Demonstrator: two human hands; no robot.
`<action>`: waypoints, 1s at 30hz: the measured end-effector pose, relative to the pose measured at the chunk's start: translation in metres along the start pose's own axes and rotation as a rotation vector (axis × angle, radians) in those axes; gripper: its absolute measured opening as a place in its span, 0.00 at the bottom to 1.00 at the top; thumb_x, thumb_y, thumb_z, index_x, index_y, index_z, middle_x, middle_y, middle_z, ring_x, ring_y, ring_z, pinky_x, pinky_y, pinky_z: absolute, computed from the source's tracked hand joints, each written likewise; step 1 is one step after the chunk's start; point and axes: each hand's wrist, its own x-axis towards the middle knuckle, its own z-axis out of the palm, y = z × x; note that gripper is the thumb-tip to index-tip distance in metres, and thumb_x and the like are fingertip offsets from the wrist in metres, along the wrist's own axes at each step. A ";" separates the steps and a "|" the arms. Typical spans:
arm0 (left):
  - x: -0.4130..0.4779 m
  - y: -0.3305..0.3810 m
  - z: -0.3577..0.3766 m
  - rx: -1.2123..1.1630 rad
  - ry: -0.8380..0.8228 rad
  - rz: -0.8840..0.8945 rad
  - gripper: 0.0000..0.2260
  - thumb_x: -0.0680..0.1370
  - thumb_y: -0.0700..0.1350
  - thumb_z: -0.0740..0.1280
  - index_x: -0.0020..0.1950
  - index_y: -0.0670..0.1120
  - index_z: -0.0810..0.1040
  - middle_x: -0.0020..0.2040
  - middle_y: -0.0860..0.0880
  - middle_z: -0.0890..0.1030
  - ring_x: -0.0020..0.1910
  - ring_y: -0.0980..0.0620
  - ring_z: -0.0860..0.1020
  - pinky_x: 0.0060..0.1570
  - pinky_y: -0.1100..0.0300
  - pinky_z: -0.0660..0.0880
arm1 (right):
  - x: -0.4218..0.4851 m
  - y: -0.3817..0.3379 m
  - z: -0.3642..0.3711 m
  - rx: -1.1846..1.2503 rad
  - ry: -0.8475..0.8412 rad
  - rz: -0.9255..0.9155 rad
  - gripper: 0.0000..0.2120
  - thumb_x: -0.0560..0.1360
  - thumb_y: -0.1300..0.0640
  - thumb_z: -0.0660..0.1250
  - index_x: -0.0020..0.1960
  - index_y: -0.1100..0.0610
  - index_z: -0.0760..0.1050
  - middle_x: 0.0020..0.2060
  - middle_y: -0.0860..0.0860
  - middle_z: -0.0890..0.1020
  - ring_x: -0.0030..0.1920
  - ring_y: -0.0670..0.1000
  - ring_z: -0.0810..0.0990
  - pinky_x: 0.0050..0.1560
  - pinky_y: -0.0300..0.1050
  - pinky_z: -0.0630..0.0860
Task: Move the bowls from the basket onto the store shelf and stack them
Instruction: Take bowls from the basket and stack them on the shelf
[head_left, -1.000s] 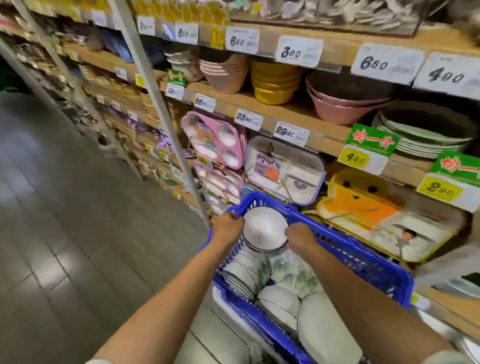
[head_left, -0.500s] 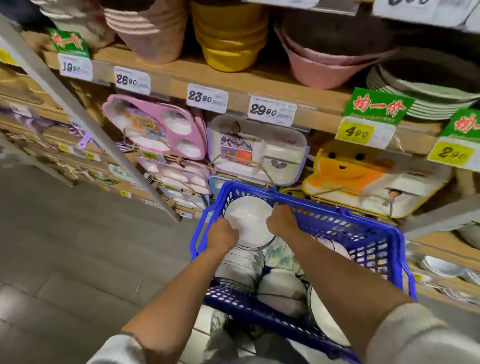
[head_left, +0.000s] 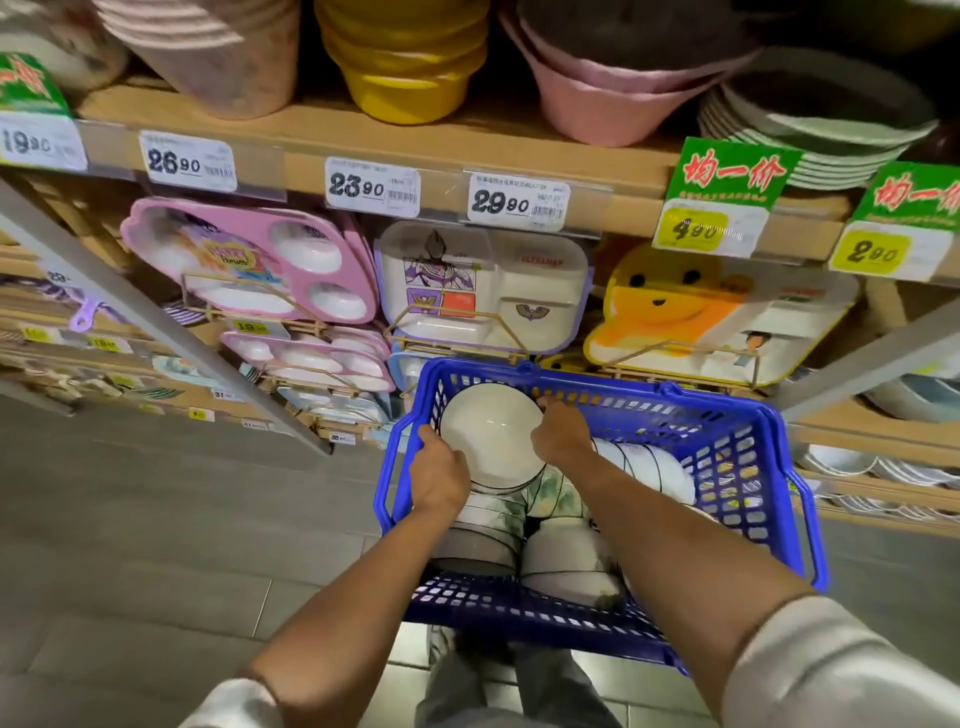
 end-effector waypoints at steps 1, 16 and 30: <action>-0.002 0.001 -0.003 -0.012 -0.001 0.010 0.17 0.80 0.37 0.58 0.68 0.37 0.63 0.53 0.35 0.78 0.46 0.39 0.76 0.39 0.54 0.68 | -0.002 0.000 -0.001 0.071 0.019 0.005 0.24 0.75 0.65 0.63 0.70 0.58 0.68 0.66 0.59 0.72 0.65 0.61 0.72 0.64 0.55 0.72; -0.063 0.057 -0.064 -0.396 -0.050 0.124 0.14 0.77 0.40 0.61 0.62 0.41 0.65 0.49 0.35 0.81 0.29 0.39 0.79 0.26 0.52 0.79 | -0.083 -0.035 -0.052 1.249 0.156 0.068 0.24 0.76 0.71 0.49 0.64 0.55 0.72 0.58 0.56 0.78 0.52 0.57 0.78 0.48 0.51 0.78; -0.143 0.160 -0.103 -0.704 -0.250 0.582 0.11 0.76 0.48 0.60 0.56 0.59 0.75 0.53 0.58 0.77 0.51 0.60 0.74 0.44 0.59 0.71 | -0.177 0.010 -0.207 1.389 0.166 -0.104 0.28 0.65 0.72 0.52 0.54 0.51 0.79 0.52 0.56 0.81 0.48 0.60 0.78 0.32 0.44 0.77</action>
